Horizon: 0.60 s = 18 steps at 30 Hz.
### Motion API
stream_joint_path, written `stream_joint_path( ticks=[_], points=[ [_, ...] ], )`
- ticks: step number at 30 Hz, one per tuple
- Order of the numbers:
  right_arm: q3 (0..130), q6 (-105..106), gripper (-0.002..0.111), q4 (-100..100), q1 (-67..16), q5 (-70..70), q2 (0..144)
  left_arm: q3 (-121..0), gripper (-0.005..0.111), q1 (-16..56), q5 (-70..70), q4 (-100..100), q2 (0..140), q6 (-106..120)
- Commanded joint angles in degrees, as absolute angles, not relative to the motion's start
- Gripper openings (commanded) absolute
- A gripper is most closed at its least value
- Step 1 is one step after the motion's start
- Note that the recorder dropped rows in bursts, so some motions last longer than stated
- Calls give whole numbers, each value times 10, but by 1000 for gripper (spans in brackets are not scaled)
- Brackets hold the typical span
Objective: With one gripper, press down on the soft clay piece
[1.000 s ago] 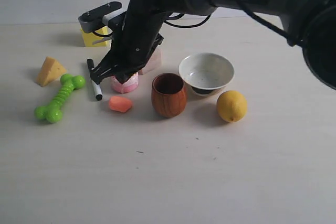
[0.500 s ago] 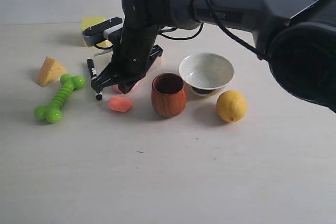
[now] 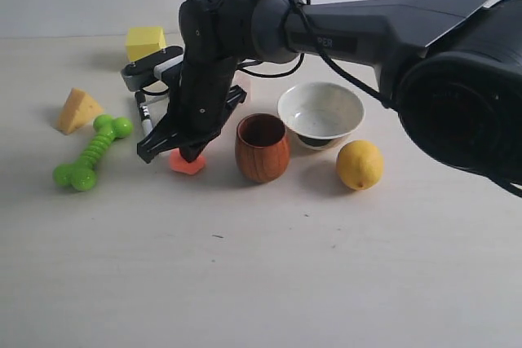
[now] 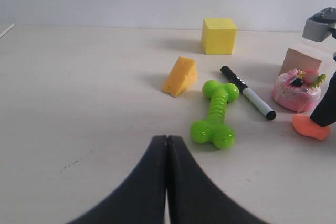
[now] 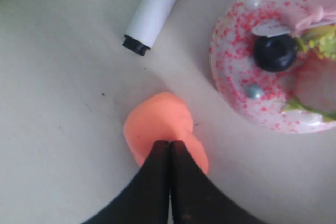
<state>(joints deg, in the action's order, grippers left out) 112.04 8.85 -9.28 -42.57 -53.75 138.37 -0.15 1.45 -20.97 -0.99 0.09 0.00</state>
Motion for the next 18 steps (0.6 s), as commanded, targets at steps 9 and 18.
stream_joint_path(
  ticks=[9,18],
  points=[
    [1124,88,0,-94,-427,-523,1391,0,0,18,-203,-14,0,0],
    [1124,89,0,-94,-427,-524,1397,0,0,18,-203,-14,0,0]
  ],
)
